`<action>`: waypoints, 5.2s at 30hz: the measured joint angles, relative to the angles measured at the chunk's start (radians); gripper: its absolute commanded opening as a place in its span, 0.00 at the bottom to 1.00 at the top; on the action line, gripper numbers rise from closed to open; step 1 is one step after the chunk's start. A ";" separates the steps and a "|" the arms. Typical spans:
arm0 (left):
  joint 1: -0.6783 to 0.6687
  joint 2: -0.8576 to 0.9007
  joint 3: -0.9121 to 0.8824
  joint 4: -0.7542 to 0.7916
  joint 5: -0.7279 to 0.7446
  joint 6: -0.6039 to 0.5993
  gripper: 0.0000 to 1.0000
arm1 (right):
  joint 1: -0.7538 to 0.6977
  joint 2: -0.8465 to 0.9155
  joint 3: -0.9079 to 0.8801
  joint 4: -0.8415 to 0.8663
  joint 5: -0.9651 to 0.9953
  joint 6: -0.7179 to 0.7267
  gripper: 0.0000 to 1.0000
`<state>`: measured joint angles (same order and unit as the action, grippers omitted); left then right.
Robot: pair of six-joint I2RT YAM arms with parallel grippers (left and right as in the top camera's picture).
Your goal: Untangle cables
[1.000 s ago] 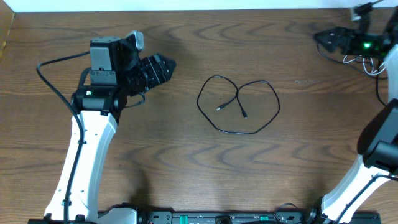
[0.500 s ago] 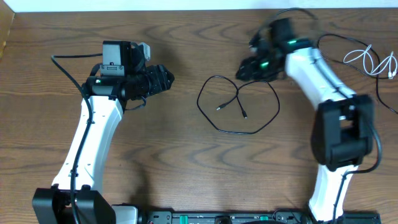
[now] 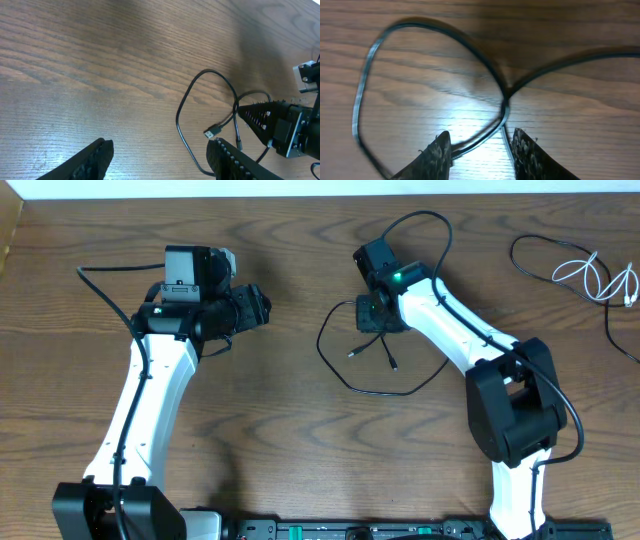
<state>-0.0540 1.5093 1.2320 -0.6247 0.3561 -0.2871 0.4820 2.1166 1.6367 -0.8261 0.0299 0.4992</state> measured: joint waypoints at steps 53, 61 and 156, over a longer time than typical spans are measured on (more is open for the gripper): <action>0.000 0.000 0.000 -0.001 -0.004 0.000 0.66 | -0.352 -0.249 0.079 -0.132 -0.947 -0.530 0.01; 0.000 0.000 0.000 -0.003 -0.004 0.000 0.66 | -0.470 -0.242 0.079 -0.261 -0.681 -0.433 0.01; 0.000 0.000 0.000 -0.023 -0.004 0.000 0.66 | -0.426 -0.195 -0.500 0.230 0.114 -0.063 0.01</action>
<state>-0.0540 1.5093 1.2320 -0.6476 0.3519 -0.2867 0.0563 1.9221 1.1366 -0.5961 0.1436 0.4366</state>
